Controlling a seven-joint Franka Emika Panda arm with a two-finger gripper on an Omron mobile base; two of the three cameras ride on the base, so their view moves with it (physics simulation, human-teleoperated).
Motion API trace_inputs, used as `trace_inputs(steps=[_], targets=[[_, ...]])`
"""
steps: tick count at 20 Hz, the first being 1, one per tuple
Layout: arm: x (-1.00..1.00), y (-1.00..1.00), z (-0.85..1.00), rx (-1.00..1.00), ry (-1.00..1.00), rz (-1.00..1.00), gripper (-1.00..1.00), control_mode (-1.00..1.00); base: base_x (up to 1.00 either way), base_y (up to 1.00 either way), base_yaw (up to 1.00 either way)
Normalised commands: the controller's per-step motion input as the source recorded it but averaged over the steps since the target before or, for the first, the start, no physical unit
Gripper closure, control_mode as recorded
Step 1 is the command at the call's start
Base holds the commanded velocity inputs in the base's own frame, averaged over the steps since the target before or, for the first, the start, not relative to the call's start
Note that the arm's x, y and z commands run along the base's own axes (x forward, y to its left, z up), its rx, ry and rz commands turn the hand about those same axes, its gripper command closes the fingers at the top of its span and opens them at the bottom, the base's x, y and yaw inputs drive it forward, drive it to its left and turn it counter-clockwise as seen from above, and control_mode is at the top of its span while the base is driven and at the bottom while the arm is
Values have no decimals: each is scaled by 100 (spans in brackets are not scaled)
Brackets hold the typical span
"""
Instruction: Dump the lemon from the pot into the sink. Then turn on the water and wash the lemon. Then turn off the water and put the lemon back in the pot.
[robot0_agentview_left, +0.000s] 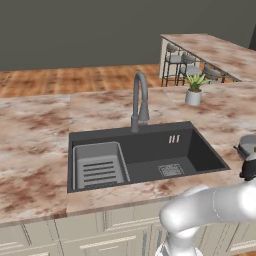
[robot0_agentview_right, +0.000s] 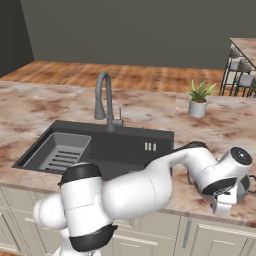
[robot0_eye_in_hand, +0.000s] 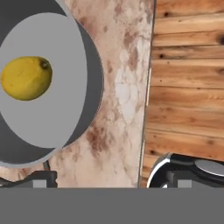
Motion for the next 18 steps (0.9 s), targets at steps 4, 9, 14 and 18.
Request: trace_inputs(steps=[4,9,14,18], targets=[[40,-21,-27,1,0,0,-100,-100,0,0,0],[36,-23,-29,0,0,0,-100,-100,0,0,0],[28,-25,-29,0,0,0,-100,-100,0,0,0],[18,-29,-26,0,0,0,-100,-100,0,0,0]])
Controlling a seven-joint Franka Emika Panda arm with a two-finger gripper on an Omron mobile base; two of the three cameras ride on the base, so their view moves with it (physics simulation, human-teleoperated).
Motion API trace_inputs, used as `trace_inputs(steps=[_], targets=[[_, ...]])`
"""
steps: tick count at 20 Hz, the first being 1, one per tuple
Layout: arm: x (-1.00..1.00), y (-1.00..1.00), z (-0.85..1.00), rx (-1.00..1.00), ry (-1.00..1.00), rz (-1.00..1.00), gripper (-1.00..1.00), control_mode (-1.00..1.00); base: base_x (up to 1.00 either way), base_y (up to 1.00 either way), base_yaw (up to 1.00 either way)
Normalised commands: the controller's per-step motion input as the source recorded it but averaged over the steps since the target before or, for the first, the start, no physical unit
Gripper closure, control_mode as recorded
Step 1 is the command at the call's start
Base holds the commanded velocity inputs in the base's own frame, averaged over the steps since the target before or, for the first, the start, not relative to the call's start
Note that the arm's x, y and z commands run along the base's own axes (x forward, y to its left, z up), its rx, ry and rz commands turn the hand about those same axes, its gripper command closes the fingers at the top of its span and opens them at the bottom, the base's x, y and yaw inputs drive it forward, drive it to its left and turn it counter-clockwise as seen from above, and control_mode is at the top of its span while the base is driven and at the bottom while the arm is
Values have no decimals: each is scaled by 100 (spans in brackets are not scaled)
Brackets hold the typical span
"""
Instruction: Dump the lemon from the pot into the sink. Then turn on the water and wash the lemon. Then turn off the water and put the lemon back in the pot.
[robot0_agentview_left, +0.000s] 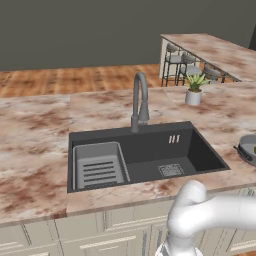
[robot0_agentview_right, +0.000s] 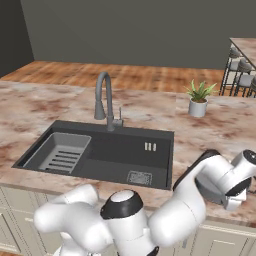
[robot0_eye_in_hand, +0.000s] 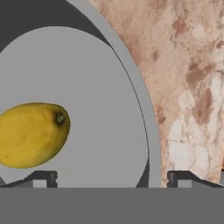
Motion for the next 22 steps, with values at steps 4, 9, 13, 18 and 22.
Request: trace_inputs(steps=[4,9,13,18,22], targets=[[15,-26,-26,0,0,0,-100,-100,0,0,0],[8,-12,-31,0,0,0,-100,-100,0,0,0],[0,0,-46,-1,0,-1,-100,-100,0,0,0],[0,3,-57,-8,0,-3,100,-100,0,0,0],[0,14,-62,-12,1,-7,100,-100,0,0,0]])
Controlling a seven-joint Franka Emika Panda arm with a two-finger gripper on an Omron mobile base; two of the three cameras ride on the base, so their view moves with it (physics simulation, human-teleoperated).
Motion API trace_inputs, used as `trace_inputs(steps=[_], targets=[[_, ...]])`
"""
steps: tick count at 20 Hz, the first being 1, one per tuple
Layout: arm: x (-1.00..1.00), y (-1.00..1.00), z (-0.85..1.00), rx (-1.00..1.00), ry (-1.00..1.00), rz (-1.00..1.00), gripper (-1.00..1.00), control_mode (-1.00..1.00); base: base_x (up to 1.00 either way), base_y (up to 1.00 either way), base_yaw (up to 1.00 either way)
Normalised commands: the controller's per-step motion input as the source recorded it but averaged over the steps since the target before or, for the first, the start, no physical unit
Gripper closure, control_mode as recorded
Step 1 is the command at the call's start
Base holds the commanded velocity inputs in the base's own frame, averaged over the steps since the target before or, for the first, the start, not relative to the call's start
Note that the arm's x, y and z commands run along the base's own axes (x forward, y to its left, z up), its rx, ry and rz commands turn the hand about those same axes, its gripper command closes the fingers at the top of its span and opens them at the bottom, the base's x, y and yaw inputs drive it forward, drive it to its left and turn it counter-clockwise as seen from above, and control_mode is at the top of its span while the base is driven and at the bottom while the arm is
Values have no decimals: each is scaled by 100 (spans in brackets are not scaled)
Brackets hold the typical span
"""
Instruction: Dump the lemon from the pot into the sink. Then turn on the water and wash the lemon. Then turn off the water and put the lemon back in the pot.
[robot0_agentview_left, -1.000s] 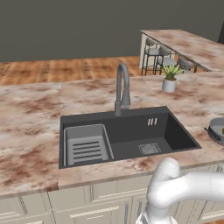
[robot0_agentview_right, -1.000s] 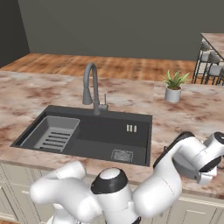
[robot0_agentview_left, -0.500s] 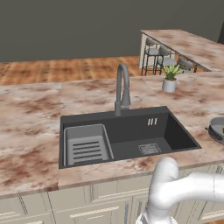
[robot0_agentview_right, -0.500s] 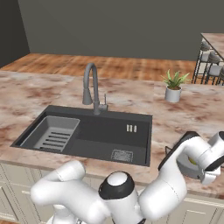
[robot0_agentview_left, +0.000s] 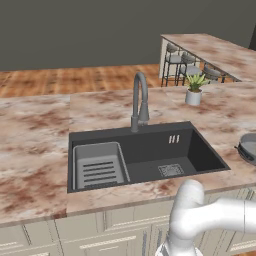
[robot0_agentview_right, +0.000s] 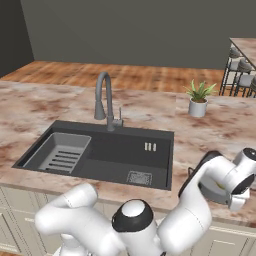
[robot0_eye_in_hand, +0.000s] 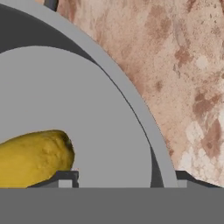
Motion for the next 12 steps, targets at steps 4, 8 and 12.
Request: trace_inputs(steps=[4,8,12], targets=[[0,1,-64,-8,0,-7,100,-100,0,0,0],[0,0,-67,-3,0,-7,100,-100,0,0,0],[0,0,-64,-3,0,-8,100,-100,0,0,0]])
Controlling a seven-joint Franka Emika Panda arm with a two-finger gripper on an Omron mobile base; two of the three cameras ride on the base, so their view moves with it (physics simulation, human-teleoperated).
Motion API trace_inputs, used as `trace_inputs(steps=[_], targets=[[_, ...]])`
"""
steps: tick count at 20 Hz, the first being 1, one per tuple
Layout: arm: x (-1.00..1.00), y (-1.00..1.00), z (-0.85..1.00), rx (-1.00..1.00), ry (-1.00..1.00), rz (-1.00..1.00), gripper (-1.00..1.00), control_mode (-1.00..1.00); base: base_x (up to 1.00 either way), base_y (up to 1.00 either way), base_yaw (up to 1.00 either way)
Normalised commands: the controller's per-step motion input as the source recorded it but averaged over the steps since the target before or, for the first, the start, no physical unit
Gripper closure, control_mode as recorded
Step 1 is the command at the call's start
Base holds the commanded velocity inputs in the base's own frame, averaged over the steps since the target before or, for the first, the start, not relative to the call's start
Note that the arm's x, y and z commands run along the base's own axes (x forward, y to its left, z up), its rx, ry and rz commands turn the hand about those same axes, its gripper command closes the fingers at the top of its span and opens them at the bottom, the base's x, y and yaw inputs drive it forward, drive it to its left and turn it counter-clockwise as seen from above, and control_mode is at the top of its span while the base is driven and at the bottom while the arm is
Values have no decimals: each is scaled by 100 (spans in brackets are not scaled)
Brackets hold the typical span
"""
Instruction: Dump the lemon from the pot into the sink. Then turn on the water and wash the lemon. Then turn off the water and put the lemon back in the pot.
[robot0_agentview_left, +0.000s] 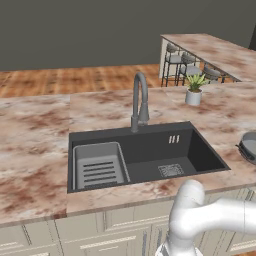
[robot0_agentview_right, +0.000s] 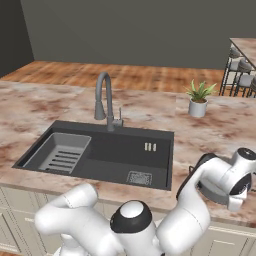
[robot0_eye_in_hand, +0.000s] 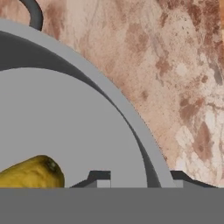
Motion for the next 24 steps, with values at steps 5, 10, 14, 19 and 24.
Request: trace_inputs(steps=[5,10,14,19,24], targets=[[0,0,-65,-2,0,-7,100,-100,0,0,0],[-11,0,-58,-7,-2,-2,100,-100,0,0,0],[-15,10,-50,-15,-3,16,100,-100,0,0,0],[-12,18,-38,-15,-5,19,100,-100,0,0,0],[-6,26,-5,-8,-15,13,100,-100,0,0,0]])
